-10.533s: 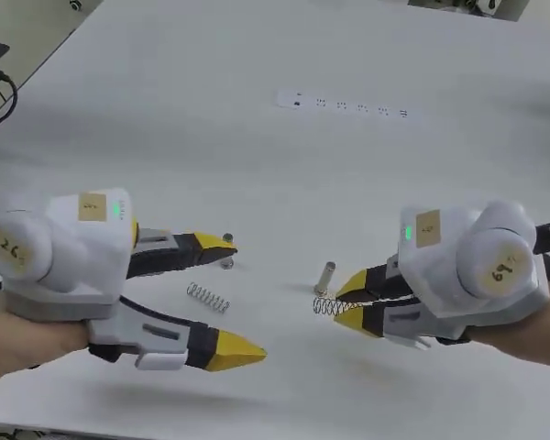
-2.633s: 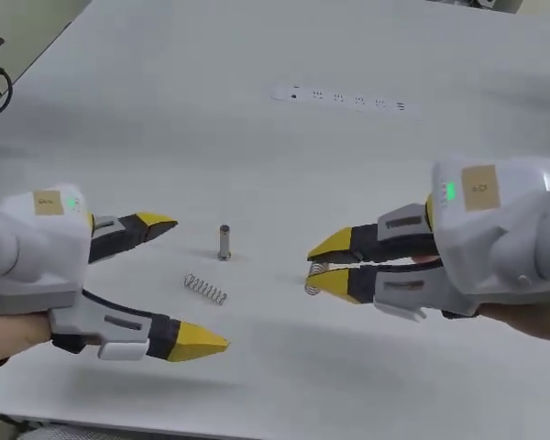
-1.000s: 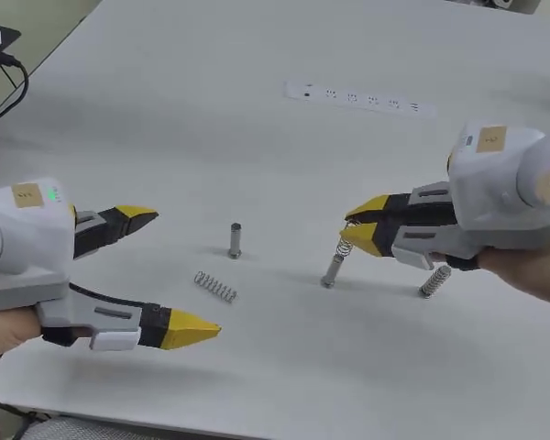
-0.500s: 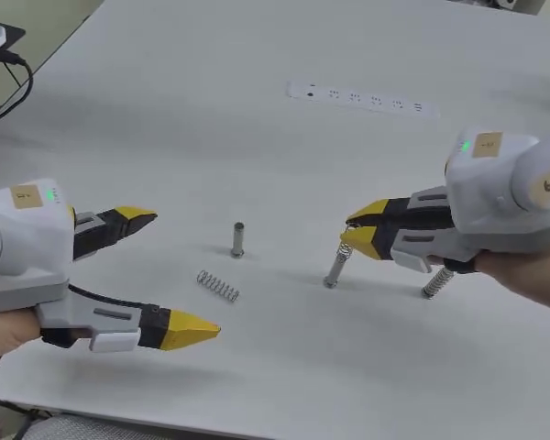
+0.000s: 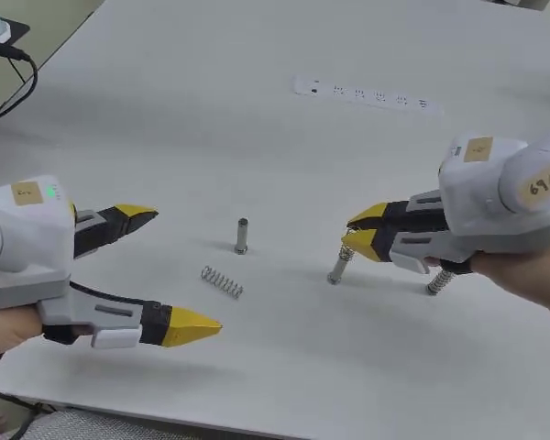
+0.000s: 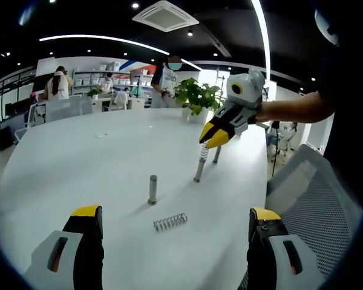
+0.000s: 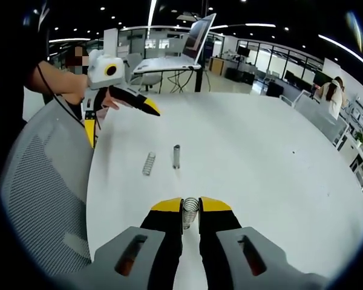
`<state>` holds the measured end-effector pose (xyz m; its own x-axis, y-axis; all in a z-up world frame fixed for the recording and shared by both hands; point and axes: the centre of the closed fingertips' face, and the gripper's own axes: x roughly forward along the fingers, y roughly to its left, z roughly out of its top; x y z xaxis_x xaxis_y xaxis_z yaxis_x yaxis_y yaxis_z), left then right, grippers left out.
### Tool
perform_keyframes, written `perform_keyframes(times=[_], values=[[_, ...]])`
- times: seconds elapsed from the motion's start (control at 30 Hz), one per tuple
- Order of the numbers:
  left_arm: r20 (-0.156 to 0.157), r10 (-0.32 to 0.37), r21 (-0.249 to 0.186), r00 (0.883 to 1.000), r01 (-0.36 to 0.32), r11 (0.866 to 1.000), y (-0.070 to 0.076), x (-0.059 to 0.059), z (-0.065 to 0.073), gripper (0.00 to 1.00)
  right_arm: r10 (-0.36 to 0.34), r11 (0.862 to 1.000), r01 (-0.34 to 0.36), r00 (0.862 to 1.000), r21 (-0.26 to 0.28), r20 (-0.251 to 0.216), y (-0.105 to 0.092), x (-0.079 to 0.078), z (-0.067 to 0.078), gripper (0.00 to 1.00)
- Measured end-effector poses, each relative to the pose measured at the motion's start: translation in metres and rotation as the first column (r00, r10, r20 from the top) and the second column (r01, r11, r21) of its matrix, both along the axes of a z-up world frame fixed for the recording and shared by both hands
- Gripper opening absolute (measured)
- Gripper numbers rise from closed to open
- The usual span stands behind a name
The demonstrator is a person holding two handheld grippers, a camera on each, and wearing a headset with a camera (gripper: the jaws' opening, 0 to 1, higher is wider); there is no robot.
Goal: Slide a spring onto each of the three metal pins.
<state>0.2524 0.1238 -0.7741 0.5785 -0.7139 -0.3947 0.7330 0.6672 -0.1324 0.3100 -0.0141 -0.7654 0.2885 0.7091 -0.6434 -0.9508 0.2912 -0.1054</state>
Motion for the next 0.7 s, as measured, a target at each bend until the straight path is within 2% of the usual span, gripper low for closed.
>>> perform_keyframes(times=[0.33,0.5,0.7], values=[[-0.004,0.005,0.000,1.000,-0.005,1.000,0.001,-0.001,-0.001,0.98,-0.015,1.000,0.015,0.999,-0.020,-0.035,-0.003,-0.002,-0.027,0.06],[-0.006,0.004,0.000,1.000,-0.004,1.000,0.001,-0.002,-0.002,0.98,-0.030,0.999,0.029,0.998,-0.022,-0.054,-0.003,-0.002,-0.035,0.06],[-0.005,0.008,-0.003,1.000,-0.008,1.000,0.002,-0.001,-0.001,0.98,-0.024,0.998,0.021,0.998,-0.054,-0.063,-0.007,-0.003,-0.047,0.06]])
